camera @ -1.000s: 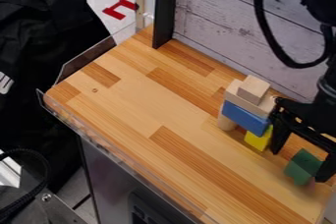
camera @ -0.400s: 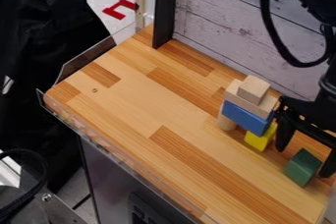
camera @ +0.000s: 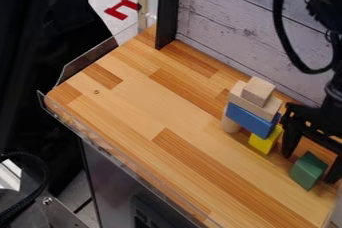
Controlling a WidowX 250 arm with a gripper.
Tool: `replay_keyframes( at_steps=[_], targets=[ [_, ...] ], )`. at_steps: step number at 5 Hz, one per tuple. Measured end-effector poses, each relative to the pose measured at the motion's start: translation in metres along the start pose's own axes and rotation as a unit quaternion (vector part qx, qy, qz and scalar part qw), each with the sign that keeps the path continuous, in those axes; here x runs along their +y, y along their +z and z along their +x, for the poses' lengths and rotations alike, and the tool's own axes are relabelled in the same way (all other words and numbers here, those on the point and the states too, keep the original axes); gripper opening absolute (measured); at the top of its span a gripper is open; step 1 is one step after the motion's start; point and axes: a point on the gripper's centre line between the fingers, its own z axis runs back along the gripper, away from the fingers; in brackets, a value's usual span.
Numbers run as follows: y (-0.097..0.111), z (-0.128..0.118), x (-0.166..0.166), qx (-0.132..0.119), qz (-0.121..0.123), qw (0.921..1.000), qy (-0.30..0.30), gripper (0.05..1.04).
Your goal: Put the green cube on top of the brown cube
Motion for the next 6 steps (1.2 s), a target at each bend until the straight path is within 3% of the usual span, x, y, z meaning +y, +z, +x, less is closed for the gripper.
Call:
replay_keyframes(
  at_steps=[1,2,3,4,6],
  targets=[
    [-0.007,-0.001,0.001,0.012,-0.003,0.9999,0.003,0.950],
    [-0.013,-0.003,0.003,0.023,-0.001,0.9997,0.006,0.670],
    [-0.013,-0.002,0.003,0.017,-0.003,0.9998,0.009,0.595],
    [-0.003,-0.002,0.000,-0.001,-0.001,1.0000,0.003,0.595],
    [0.083,-0.017,-0.012,-0.069,-0.005,0.9976,-0.004,0.595]
  ],
)
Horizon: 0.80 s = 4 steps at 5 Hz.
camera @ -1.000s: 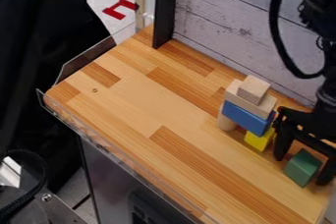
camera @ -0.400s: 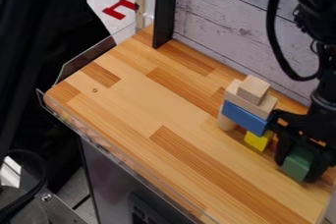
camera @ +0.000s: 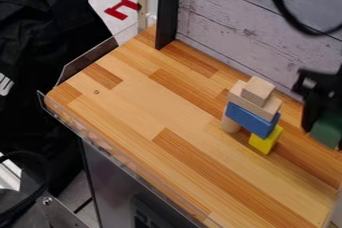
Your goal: Put the green cube on top of the brown cube
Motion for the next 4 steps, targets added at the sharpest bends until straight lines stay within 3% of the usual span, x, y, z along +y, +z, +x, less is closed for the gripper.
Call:
replay_keyframes(
  at_steps=[1,2,3,4],
  targets=[
    [0.047,-0.018,0.008,-0.035,-0.008,0.9993,0.013,0.595],
    [0.060,-0.019,0.027,-0.038,-0.004,0.9984,0.041,0.595],
    [0.036,-0.003,0.049,-0.026,0.011,0.9974,0.067,0.595],
    [0.023,0.007,0.060,-0.024,0.007,0.9965,0.080,0.595]
  ],
)
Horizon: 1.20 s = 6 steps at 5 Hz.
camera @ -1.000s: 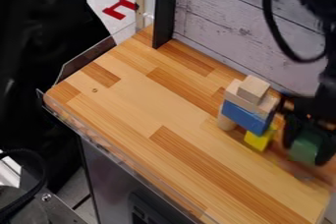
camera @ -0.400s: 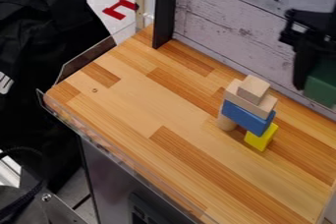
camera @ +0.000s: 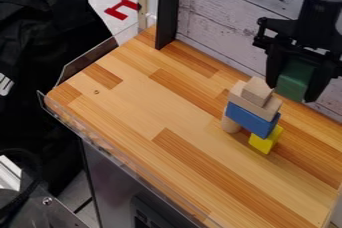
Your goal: Put the green cube on top of the brown cube
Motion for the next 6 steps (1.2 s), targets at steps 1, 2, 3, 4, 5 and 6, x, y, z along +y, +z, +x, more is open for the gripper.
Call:
replay_keyframes(
  at_steps=[1,2,3,4,5,6],
  targets=[
    [-0.011,0.004,0.005,0.012,0.003,0.9999,0.003,0.594],
    [-0.011,0.006,0.008,0.012,0.003,0.9999,0.004,0.594],
    [-0.011,0.008,0.014,0.015,0.006,0.9999,0.006,0.594],
    [-0.009,0.008,0.023,0.021,0.010,0.9996,0.013,0.595],
    [-0.008,0.010,0.030,0.023,0.012,0.9995,0.017,0.595],
    [-0.008,0.011,0.035,0.025,0.011,0.9994,0.020,0.595]
  ],
)
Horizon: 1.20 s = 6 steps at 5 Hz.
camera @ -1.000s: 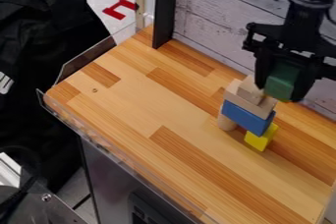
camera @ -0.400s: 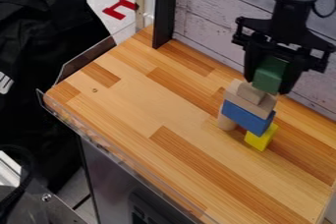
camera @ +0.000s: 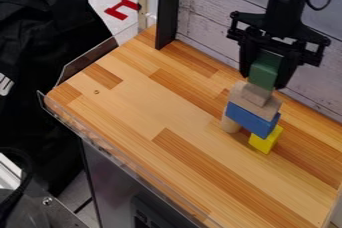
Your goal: Put the green cube on top of the brown cube
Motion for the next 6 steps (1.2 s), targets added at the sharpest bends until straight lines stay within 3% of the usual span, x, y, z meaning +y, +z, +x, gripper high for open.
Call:
replay_keyframes(
  at_steps=[2,6],
  targets=[
    [-0.002,-0.005,0.004,0.029,0.006,0.9996,-0.007,0.594],
    [-0.010,-0.005,-0.001,0.054,0.008,0.9983,-0.019,0.595]
  ],
)
